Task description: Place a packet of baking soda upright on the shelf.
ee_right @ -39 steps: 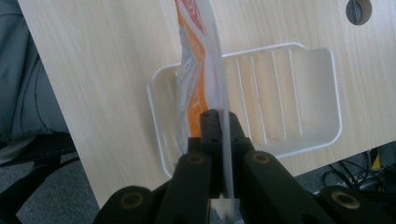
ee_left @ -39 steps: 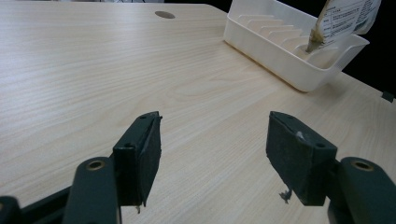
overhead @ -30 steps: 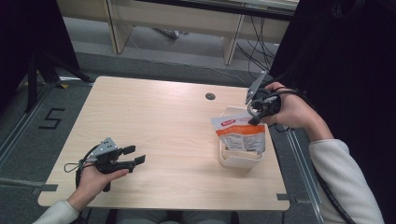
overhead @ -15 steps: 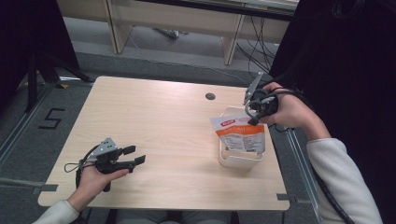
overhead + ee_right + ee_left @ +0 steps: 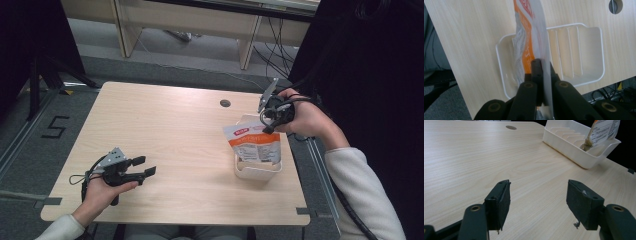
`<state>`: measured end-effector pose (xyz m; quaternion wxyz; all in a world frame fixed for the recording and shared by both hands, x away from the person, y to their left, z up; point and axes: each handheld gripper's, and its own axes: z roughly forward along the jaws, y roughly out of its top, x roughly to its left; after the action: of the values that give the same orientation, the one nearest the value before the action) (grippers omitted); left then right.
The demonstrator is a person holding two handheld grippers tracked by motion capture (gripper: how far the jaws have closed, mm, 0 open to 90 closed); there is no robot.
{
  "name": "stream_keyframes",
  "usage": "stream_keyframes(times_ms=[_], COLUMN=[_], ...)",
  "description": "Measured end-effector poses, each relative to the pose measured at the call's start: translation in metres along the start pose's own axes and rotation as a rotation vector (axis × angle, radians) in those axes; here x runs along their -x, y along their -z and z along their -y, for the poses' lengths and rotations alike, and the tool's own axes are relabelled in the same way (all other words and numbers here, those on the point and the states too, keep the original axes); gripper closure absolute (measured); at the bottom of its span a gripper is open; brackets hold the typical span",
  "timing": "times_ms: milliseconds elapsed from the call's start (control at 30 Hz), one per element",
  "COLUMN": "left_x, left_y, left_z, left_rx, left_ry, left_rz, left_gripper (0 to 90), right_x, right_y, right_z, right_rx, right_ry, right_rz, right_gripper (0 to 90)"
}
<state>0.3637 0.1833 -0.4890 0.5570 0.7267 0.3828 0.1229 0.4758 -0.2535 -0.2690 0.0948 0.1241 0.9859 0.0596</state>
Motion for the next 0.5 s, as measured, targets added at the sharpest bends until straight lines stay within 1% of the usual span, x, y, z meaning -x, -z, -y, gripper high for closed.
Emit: stream_keyframes(times_ms=[267,367,400,467,500], left_x=[0.000,0.000,0.000,0.000,0.000], left_y=[0.000,-0.001,0.000,0.000,0.000], left_z=[0.000,0.000,0.000,0.000,0.000], left_rx=[-0.002,0.000,0.000,-0.001,-0.001], left_ry=[-0.003,-0.002,-0.002,-0.002,-0.002], left_rz=[0.000,0.001,0.001,0.001,0.001], left_gripper=[35.6,35.6,35.6,35.6,35.6], right_x=[0.000,0.000,0.001,0.001,0.001], right_y=[-0.003,-0.008,-0.013,-0.016,-0.018], right_z=[0.001,0.002,0.002,0.003,0.003], right_rx=[0.012,0.012,0.010,0.009,0.006], right_ry=[0.005,0.006,0.010,0.012,0.007], right_rz=[0.005,0.003,-0.002,-0.005,-0.007], right_gripper=[90.0,90.0,90.0,90.0,90.0])
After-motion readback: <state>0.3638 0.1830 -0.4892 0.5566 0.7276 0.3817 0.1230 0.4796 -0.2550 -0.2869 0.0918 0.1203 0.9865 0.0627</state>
